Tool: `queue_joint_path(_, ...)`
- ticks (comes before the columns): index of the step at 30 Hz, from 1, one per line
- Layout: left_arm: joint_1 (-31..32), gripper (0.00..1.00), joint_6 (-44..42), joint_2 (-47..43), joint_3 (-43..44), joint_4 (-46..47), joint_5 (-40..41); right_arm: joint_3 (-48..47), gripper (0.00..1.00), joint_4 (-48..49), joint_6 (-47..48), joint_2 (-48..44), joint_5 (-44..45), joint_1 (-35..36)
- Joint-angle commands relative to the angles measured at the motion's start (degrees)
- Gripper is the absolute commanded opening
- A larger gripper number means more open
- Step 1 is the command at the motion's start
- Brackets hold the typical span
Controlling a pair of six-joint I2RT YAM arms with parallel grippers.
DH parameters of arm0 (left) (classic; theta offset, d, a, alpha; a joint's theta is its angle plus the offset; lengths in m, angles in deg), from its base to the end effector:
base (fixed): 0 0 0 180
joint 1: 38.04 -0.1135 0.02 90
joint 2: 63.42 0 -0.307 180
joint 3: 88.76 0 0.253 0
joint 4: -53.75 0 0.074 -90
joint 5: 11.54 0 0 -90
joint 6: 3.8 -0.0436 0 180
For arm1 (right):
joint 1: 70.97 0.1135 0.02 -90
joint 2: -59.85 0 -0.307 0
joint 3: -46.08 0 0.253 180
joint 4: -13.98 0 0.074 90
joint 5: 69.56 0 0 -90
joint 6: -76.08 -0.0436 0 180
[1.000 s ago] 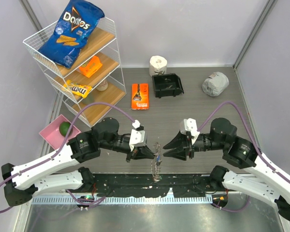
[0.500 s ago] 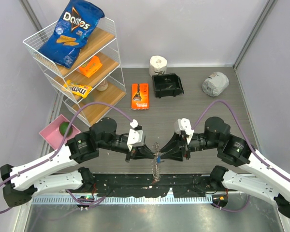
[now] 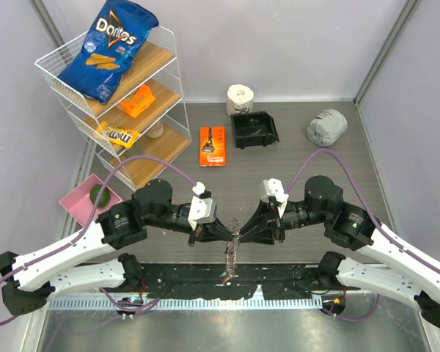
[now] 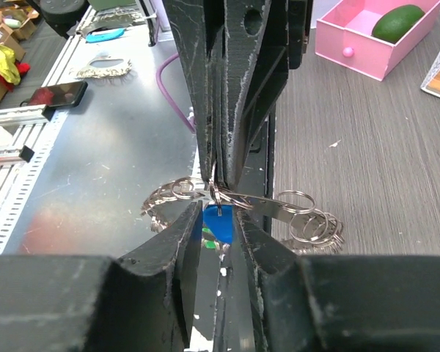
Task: Remove the keys from the keyring
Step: Remove the key from the keyring.
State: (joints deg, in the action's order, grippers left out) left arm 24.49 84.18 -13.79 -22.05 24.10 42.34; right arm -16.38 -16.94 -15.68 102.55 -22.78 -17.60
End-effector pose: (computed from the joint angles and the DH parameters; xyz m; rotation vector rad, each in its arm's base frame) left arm 0.0554 -0.1623 0.3979 1.4223 1.3299 -1.2915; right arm 0.0573 0.1272 0.3868 -1.3287 1.3835 1.3343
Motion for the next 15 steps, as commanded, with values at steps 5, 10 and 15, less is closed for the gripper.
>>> queue_joint_path(5, 0.2, 0.0, -0.8, -0.7, 0.4, 4.9, -1.2, -0.8, 0.13, 3.9, -1.2, 0.2, -2.6, 0.8)
queue_joint_path(10, 0.2, 0.0, -1.4, -0.3, 0.3, 4.1, -0.7, -1.3, 0.06, 3.4, -1.1, -0.3, -2.5, 1.0)
queue_joint_path(15, 0.2, 0.0, -1.8, 0.6, 0.4, 3.0, -0.7, -2.2, 0.05, 2.3, -0.6, -0.2, -1.4, 1.0)
